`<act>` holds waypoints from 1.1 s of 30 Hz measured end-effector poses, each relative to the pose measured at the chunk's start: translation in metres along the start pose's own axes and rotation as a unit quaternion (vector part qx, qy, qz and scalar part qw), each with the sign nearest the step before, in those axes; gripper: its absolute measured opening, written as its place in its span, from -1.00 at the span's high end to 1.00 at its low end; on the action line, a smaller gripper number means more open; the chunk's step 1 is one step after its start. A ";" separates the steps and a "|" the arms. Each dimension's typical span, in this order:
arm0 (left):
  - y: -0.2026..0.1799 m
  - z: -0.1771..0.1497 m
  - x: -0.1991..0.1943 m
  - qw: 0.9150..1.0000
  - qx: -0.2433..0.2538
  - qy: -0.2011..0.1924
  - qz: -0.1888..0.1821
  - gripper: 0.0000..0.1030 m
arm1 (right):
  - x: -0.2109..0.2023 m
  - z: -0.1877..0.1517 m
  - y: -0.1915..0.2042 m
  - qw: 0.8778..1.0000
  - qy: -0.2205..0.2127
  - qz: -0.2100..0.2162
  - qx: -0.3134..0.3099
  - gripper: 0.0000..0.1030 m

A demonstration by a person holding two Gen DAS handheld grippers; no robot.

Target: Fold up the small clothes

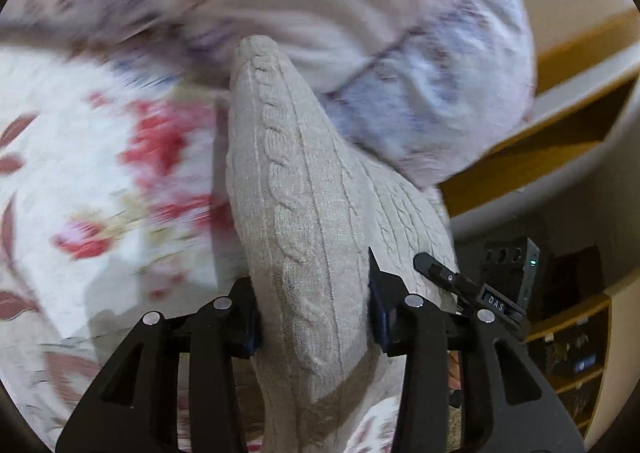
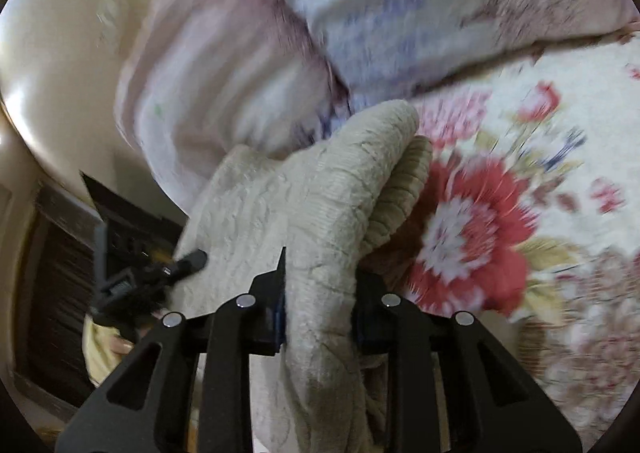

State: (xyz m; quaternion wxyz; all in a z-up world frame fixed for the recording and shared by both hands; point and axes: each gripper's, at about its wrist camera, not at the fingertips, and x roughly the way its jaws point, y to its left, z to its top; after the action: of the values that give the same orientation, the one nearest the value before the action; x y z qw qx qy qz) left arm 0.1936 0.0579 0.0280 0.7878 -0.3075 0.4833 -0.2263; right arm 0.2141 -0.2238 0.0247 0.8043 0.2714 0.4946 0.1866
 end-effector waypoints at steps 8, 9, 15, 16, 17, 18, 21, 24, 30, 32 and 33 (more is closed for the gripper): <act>0.022 -0.003 0.006 1.000 -0.021 0.009 -0.005 -0.06 | -0.011 0.011 -0.013 0.999 -0.006 -0.021 0.031 0.18; 0.020 -0.002 0.007 1.000 -0.019 0.010 -0.003 -0.07 | -0.015 0.012 -0.016 0.999 -0.014 -0.020 0.036 0.18; 0.020 0.001 0.009 1.000 -0.024 0.010 0.002 -0.11 | -0.010 0.038 -0.012 0.997 -0.057 -0.042 0.032 0.51; 0.020 0.000 0.008 1.000 -0.022 0.009 0.004 -0.12 | -0.008 0.039 -0.003 0.996 -0.067 -0.057 0.004 0.70; 0.020 0.001 0.008 1.000 -0.021 0.009 0.006 -0.13 | -0.009 0.038 0.003 0.995 -0.075 -0.067 -0.018 0.81; 0.020 0.001 0.007 1.000 -0.020 0.009 0.007 -0.14 | -0.011 0.036 0.012 0.991 -0.090 -0.086 -0.045 0.83; 0.021 0.000 0.004 1.000 -0.014 0.007 0.014 -0.21 | -0.008 0.030 0.015 0.980 -0.100 -0.156 -0.070 0.85; 0.016 0.001 0.002 0.999 0.000 -0.006 0.033 -0.23 | 0.008 0.031 -0.001 0.980 -0.064 -0.184 -0.040 0.81; -0.005 -0.008 -0.010 0.994 0.050 -0.028 0.092 -0.23 | -0.020 0.020 0.021 0.975 -0.088 -0.186 -0.081 0.37; -0.010 -0.014 -0.017 0.992 0.068 -0.032 0.101 -0.23 | -0.032 0.009 0.033 0.976 -0.094 -0.166 -0.105 0.37; -0.013 -0.017 -0.020 0.991 0.076 -0.033 0.106 -0.24 | -0.038 0.001 0.041 0.976 -0.092 -0.155 -0.123 0.36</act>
State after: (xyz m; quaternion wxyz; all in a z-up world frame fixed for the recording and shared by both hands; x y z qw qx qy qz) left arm 0.1684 0.0578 0.0435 0.8442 -0.2008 0.4680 -0.1672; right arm 0.1966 -0.2137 0.0763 0.8929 0.1063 0.4274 0.0939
